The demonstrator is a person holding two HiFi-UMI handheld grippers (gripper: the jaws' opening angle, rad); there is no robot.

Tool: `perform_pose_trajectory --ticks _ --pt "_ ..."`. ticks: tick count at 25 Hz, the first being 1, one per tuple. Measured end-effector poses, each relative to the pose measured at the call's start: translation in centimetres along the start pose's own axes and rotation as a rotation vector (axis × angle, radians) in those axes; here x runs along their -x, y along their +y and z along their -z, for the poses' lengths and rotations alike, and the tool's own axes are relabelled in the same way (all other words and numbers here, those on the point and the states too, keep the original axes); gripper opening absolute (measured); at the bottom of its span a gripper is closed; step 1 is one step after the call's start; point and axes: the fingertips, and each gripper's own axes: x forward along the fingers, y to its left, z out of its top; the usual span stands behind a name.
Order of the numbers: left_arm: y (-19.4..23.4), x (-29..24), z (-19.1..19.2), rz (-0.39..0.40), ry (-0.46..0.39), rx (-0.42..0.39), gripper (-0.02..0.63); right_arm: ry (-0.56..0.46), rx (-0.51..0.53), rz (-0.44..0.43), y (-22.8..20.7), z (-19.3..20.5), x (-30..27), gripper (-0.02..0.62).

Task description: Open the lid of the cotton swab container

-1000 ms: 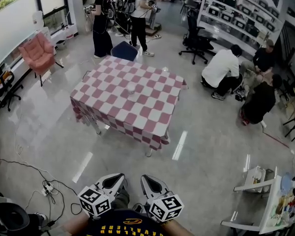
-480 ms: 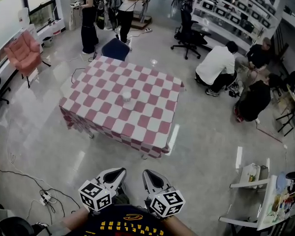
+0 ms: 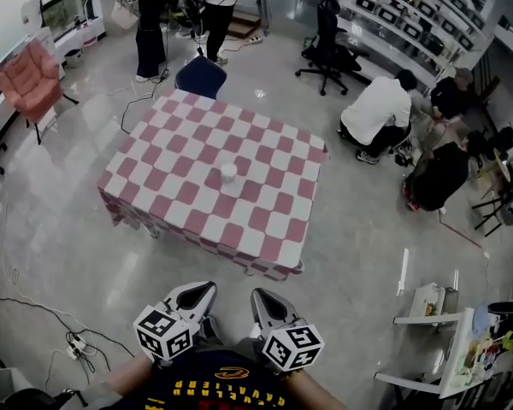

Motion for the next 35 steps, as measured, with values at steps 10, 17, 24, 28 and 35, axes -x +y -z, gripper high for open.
perform_pose_trajectory --ticks 10,17,24,28,35 --pt "3.9 -1.8 -0.5 -0.04 0.02 0.025 0.005 0.043 -0.017 -0.017 -1.0 -0.4 -4.8 0.011" --pt "7.1 -4.9 -3.3 -0.113 0.016 -0.006 0.005 0.047 -0.023 -0.079 -3.0 -3.2 -9.5 0.011" --pt "10.5 -10.1 -6.0 -0.212 0.015 -0.036 0.005 0.072 -0.039 -0.118 -6.9 -6.8 -13.1 0.011" --pt "13.3 -13.3 -6.6 -0.266 0.021 -0.053 0.005 0.087 -0.042 -0.136 -9.4 -8.5 -15.2 0.011" --pt "17.5 -18.1 -7.2 -0.37 0.032 -0.095 0.005 0.105 -0.044 -0.169 -12.8 -11.2 -18.3 0.011"
